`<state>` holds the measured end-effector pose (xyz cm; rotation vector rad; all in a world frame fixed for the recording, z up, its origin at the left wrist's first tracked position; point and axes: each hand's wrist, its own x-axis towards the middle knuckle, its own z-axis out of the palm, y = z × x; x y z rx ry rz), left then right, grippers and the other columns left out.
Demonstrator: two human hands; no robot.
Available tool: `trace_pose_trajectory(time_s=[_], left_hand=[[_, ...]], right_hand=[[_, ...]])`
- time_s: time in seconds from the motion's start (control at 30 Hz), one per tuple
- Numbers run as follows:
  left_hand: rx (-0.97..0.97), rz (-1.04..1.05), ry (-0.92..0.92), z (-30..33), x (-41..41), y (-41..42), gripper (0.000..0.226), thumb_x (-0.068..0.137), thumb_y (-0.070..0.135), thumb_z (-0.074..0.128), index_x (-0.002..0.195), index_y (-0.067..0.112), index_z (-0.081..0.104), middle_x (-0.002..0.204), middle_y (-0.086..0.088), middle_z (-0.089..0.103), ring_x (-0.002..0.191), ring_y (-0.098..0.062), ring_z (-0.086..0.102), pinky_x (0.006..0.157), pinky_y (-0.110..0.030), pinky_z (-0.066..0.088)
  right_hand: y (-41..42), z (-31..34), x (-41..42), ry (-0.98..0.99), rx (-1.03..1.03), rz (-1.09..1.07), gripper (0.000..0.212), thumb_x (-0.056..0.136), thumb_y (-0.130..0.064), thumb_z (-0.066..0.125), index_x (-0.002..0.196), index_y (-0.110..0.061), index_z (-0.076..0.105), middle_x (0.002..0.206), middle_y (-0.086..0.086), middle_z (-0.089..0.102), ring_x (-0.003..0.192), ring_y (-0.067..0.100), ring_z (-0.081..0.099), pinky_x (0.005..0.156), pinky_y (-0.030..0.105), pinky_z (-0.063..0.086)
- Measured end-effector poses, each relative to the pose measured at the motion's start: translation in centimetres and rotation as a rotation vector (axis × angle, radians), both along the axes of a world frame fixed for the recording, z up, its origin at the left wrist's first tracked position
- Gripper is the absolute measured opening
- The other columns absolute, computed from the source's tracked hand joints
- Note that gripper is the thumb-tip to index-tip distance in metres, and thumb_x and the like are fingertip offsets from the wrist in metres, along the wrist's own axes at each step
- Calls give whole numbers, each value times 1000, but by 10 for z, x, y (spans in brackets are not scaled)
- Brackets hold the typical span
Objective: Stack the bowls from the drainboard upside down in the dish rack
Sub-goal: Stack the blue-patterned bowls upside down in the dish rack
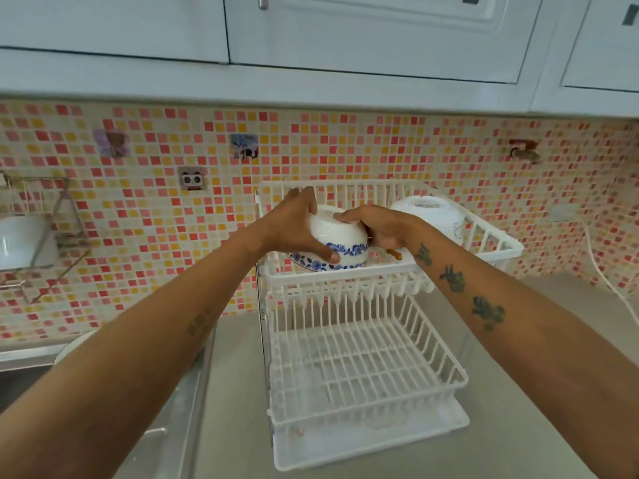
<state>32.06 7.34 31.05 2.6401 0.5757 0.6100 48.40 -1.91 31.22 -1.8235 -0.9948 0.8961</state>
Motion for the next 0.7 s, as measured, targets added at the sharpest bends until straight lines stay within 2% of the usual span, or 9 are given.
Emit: trace_pose_trajectory(time_s=[0.07,0.17,0.23,0.4,0.5,0.57,0.63,0.7], left_hand=[[11,3,32,-1,1,-1,85,49,46,92,107,13,39,109,-3,47,91,-19,46,58,-24,38],[49,17,119,-2,4,-4,89,51,46,91,110,13,34,101,-1,47,87,-18,45,58,-26,36],[100,35,171,-6,6,-3,94,51,49,89,116,11,34,104,-3,49,89,-20,47,66,-28,39],[156,63,208,-9,7,-2,100,55,53,86,126,10,30,113,-4,48,97,-23,51,75,-32,45],[112,69,204,-4,1,-5,96,57,56,84,124,8,34,110,-2,47,95,-21,50,68,-28,42],[11,63,76,0,-7,-3,86,60,55,83,119,10,41,109,-1,50,95,-19,51,62,-25,41],[-94,57,-167,4,-18,0,70,69,52,78,115,9,48,112,0,56,102,-18,56,72,-26,48],[-202,96,-397,7,-35,9,54,83,47,68,110,2,54,103,0,61,100,-18,61,78,-25,52]], right_hand=[[3,-3,5,-16,0,-25,50,87,-36,63,129,-9,54,125,11,65,115,29,62,104,47,46],[7,-6,9,-56,-5,-64,50,85,-33,66,127,-7,55,123,11,66,113,30,62,103,47,47],[9,-8,7,-95,-22,-64,51,85,-35,66,126,-7,56,124,10,65,112,29,62,102,45,48],[12,-11,6,-178,-29,-50,47,90,-38,57,127,-9,56,124,10,65,110,28,62,97,40,49],[10,-8,-2,-352,11,-66,43,91,-36,55,123,-8,61,123,13,66,107,29,64,99,43,50],[7,-3,-12,-508,133,-107,37,93,-35,52,115,-8,66,122,11,65,104,26,62,97,39,48],[4,6,-30,-578,311,-164,34,96,-32,48,104,-5,67,112,10,67,98,23,59,90,33,44],[8,18,-56,-521,468,-195,30,96,-29,46,87,-7,62,90,6,62,85,20,54,82,28,40]])
